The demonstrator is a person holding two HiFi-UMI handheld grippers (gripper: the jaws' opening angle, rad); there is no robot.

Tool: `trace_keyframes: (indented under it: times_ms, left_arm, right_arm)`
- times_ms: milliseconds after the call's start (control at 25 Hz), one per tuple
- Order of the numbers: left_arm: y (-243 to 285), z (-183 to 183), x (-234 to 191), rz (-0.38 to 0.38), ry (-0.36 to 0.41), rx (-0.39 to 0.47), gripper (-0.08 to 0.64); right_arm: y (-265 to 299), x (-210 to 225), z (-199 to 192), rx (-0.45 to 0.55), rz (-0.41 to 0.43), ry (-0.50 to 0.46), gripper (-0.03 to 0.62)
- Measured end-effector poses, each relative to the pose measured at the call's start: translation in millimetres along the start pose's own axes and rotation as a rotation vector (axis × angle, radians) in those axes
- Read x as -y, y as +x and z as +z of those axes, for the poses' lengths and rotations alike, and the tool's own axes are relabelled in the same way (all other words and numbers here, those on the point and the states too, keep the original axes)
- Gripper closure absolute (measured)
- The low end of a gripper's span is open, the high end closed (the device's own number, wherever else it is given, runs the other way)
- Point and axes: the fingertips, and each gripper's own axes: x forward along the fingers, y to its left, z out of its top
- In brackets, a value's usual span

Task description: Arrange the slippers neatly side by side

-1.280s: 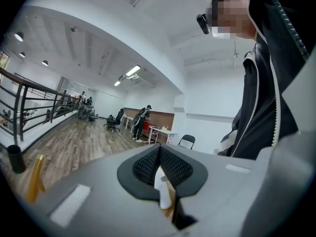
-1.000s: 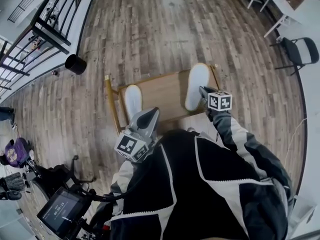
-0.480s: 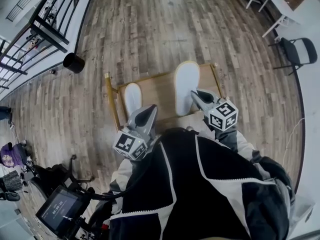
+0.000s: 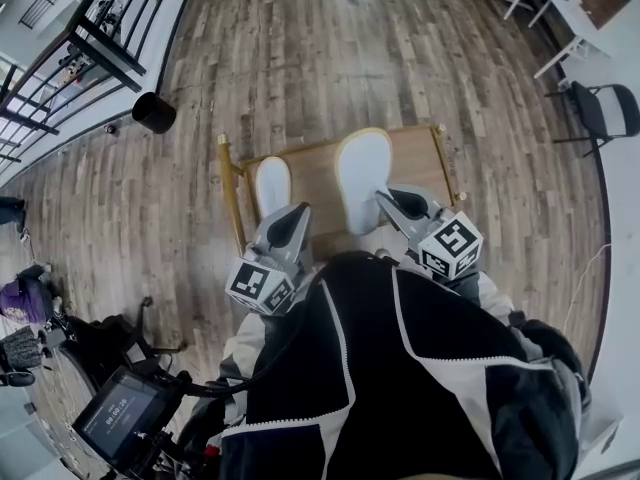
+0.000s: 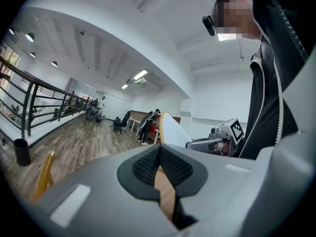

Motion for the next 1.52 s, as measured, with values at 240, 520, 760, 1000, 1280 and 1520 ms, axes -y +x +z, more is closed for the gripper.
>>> trace_keyframes:
  times_ms: [240, 520, 760, 1000, 1280, 1520]
  left_arm:
    - [-20, -8, -10, 0.03, -0.004, -0.005, 0.541]
    - [-51, -9, -24, 0.101, -0.013, -0.021, 0.541]
    - [-74, -7, -36, 0.131, -0.012, -0.043, 0.541]
    - [-101, -14, -47, 0.16, -0.019, -0.082, 0.543]
    - [-113, -28, -50, 0.164, -0.019, -0.087, 0.541]
    - [-119, -32, -49, 0.15, -0.005, -0.093, 0.542]
  right_arm:
    - [48, 1, -45, -0.095, 0.028, 0.09, 0.569]
    - [133, 11, -122, -0.268, 0.027, 0.221, 0.569]
    - [190, 16, -179, -0.433, -0.02, 0.267, 0.569]
    - [215, 27, -237, -0.574, -0.117, 0.318, 0.569]
    - [227, 37, -255, -0.64, -0.131, 0.267, 0.568]
    - [228, 47, -265, -0.663, -0.165, 0.268, 0.568]
